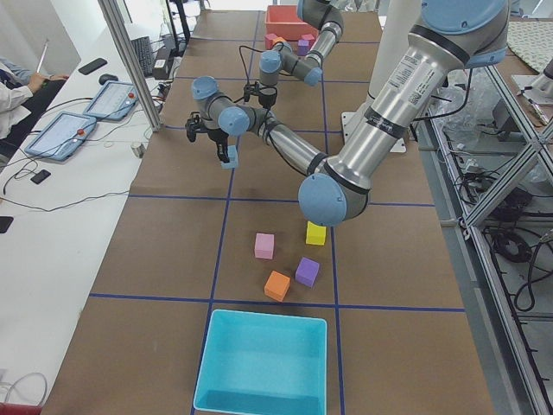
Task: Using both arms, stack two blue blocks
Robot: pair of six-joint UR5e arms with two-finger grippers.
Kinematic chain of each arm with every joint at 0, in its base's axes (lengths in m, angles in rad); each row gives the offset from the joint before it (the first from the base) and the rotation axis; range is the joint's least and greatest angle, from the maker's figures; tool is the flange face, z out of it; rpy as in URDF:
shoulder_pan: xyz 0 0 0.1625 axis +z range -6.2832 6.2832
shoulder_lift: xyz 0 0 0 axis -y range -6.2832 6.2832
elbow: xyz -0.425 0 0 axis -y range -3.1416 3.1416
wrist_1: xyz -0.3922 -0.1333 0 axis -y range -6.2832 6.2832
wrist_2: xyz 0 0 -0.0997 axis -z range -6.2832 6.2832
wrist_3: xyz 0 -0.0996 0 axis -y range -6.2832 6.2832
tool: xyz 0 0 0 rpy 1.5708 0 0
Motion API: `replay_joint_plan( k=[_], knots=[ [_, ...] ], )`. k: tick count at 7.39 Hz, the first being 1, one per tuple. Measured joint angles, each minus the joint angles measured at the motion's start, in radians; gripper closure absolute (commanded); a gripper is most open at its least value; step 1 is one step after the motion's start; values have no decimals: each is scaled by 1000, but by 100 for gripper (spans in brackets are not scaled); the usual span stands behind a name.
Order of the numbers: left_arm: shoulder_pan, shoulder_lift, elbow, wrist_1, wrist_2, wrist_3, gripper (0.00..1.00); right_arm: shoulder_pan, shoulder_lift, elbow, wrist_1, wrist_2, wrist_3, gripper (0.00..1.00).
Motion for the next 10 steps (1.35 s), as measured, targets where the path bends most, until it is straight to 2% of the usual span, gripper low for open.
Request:
replay_joint_plan(
  k=[3, 6, 8, 10],
  knots=[
    [26, -48, 2, 1, 7, -65, 51, 62, -5, 32, 28, 27, -4, 0],
    [88, -125, 17, 1, 61, -143, 50, 175, -99, 157, 31, 134, -68, 0],
    [149, -226, 78, 1, 117, -219, 50, 237, -156, 196, 31, 168, -130, 0],
    [207, -282, 115, 3, 149, -245, 50, 291, -184, 201, 30, 189, -192, 0]
  ],
)
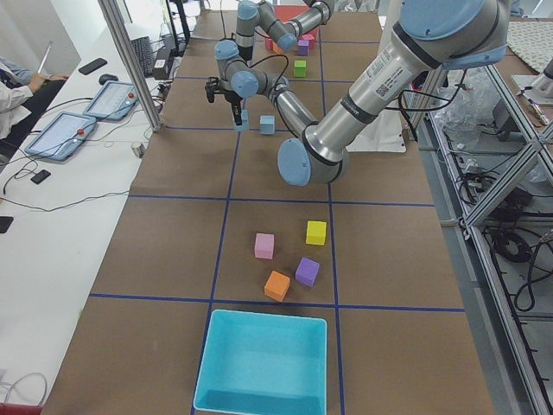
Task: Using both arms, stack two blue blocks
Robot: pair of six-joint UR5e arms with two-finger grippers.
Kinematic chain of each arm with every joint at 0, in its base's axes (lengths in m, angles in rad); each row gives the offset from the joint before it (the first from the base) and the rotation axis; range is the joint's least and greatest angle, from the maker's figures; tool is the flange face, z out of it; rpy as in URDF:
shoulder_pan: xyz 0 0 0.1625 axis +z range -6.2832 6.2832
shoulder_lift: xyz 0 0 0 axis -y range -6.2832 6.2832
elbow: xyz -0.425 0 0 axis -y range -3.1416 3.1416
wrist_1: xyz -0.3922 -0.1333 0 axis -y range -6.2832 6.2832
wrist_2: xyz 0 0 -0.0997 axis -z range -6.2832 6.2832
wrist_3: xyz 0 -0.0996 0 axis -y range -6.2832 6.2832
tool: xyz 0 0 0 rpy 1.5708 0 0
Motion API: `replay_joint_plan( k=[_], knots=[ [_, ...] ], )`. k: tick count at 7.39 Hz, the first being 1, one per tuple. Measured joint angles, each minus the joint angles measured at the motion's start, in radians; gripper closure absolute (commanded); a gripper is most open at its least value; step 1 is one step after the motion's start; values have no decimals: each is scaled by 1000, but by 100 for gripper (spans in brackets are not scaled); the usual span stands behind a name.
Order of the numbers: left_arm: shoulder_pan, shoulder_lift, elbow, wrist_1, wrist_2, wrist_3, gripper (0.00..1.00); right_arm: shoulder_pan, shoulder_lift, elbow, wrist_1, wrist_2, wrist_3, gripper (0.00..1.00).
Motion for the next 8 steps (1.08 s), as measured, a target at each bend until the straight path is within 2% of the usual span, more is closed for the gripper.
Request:
replay_joint_plan(
  k=[3, 6, 8],
  knots=[
    [65, -38, 1, 15, 20, -35, 50, 46, -23, -4, 0, 9, -78, 0],
    [130, -66, 2, 16, 91, -43, 50, 55, -25, -6, 0, 9, -84, 0],
    [151, -70, 3, 16, 102, -43, 50, 58, -26, -6, 0, 9, -84, 0]
  ],
)
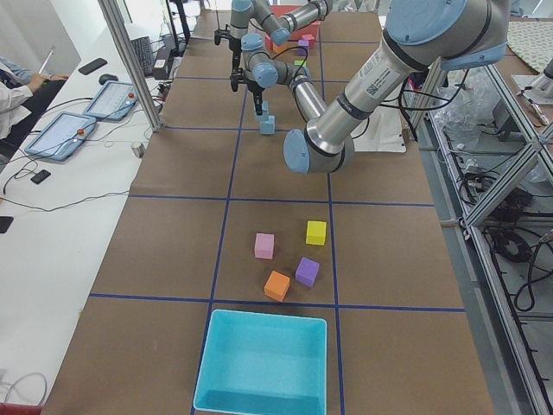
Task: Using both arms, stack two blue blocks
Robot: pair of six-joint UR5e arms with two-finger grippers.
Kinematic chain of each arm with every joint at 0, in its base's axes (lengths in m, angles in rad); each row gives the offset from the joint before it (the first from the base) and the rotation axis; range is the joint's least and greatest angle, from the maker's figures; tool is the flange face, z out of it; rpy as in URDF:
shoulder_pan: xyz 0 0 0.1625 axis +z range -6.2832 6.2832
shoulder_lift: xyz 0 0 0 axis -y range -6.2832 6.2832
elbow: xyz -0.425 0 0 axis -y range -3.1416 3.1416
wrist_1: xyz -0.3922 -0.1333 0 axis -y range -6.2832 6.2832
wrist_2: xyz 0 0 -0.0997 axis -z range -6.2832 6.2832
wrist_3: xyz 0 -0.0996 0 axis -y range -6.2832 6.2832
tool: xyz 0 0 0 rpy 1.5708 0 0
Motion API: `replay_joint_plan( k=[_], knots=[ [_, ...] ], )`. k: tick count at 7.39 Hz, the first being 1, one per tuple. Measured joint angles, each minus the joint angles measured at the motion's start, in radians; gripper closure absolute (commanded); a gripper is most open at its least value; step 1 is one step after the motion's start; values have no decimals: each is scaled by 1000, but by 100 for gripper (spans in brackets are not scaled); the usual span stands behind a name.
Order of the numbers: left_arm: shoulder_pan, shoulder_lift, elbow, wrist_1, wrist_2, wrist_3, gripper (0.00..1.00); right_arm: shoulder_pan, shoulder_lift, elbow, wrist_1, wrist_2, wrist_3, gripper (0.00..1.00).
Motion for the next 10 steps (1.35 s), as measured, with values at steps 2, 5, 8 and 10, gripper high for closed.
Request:
replay_joint_plan(
  k=[2, 5, 8, 10],
  knots=[
    [18, 1, 2, 0, 2, 0, 50, 4, -4, -2, 0, 0, -1, 0],
    [34, 4, 4, -1, 25, -1, 46, 6, -10, -3, 0, 0, 1, 0],
    [36, 6, 2, -8, 37, 0, 2, 6, -12, -3, 0, 0, 0, 0],
    [42, 9, -2, -12, 65, 1, 2, 6, -12, -5, 0, 0, 0, 0]
  ],
)
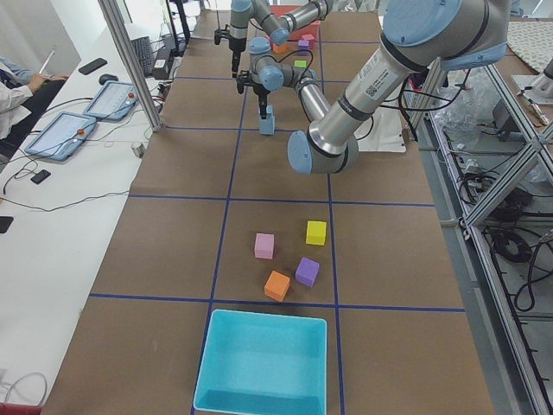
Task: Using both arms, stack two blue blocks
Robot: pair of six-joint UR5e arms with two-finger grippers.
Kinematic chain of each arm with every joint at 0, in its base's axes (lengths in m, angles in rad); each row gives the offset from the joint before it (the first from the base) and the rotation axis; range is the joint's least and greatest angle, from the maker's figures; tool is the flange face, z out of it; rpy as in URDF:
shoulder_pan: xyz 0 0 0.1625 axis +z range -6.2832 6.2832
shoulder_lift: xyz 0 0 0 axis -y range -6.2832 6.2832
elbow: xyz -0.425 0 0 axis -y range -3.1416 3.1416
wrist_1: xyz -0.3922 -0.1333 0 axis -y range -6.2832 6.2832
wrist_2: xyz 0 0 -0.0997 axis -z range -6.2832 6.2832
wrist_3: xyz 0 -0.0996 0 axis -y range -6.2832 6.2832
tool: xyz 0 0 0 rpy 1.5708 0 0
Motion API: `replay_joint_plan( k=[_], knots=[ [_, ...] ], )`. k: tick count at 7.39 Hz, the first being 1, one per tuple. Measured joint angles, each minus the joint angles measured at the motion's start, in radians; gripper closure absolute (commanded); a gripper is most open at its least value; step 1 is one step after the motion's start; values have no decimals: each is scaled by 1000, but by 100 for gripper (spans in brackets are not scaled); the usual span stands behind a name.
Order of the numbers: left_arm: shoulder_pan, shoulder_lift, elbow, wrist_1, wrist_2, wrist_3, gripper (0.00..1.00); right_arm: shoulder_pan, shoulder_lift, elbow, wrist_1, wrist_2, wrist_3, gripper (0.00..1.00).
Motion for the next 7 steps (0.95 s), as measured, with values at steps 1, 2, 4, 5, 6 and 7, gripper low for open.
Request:
replay_joint_plan(
  k=[1, 2, 4, 5, 6, 7],
  knots=[
    [2, 0, -3, 0, 5, 0, 2, 0, 0, -1, 0, 0, 1, 0],
    [2, -2, -10, 3, 5, -1, 2, 0, 0, -1, 0, 0, 1, 0],
    [-26, 0, -53, 11, -27, -1, 2, 0, -5, -1, 15, 0, -33, 0],
    [-66, 10, -77, 12, -75, 3, 2, 0, -17, 2, 40, -4, -74, 0],
    [-107, 38, -112, 16, -112, 26, 2, 8, -33, 7, 62, -10, -99, 0],
    [-145, 81, -165, 38, -129, 80, 2, 27, -46, 15, 71, -8, -111, 0]
  ],
)
